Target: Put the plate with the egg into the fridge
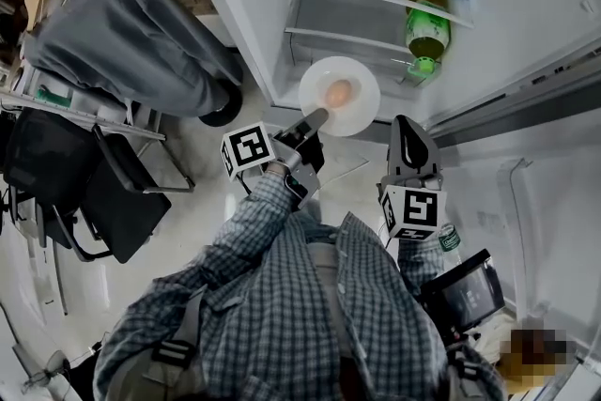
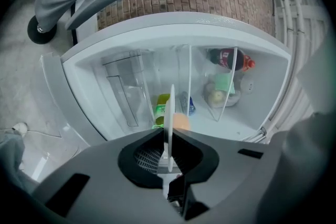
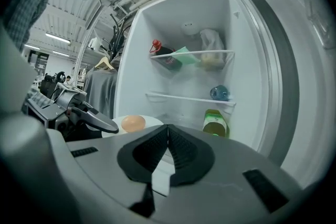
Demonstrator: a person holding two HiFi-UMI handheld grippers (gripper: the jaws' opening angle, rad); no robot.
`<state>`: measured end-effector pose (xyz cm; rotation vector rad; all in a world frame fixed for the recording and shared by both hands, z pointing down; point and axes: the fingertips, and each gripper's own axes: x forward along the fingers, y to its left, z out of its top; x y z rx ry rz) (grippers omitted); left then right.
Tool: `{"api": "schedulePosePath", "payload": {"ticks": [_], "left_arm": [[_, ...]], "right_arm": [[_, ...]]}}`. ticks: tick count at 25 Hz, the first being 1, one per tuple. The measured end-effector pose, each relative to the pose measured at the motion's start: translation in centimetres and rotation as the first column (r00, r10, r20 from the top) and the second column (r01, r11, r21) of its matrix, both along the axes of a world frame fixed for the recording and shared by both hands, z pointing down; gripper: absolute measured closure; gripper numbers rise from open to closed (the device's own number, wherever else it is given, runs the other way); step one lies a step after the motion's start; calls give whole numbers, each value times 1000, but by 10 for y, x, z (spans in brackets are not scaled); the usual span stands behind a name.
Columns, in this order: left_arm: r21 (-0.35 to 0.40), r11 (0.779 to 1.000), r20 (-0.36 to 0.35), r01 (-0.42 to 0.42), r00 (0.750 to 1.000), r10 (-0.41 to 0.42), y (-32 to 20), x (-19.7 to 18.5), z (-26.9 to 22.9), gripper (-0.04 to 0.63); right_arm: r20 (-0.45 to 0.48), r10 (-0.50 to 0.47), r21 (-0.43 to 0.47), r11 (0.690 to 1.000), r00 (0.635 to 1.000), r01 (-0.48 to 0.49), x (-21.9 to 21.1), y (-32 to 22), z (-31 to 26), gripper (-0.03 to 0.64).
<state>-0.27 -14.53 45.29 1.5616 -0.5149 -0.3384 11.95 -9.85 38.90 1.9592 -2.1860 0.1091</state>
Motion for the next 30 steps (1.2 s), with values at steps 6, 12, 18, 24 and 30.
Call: {"api": "schedulePosePath", "payload": {"ticks": [6,12,18,24,30], "left_arm": [[-12,999,10,-30,1000,30,-14,-1,8,565],[-21,999,6,-35,999,36,-26,2,9,565],[-35,999,-8,-21,1000,21,-40,14,11,565],[-35,999,-6,11,1000,-11,-59,23,13,565],[-58,996,-25,68,997,-69,-81,36,18,565]], "right_arm": [[-14,-5,-18,1000,1000,4,-10,-19,7,611],[9,-22,22,1000,1000,22,-18,-34,-4,611],[-32,-40,-13,999,999,40,-10,-46,3,609],[-69,-71,-58,996,995,67,-1,-62,9,609],[-26,-81,-47,996,996,80,11,-74,14,609]]}}
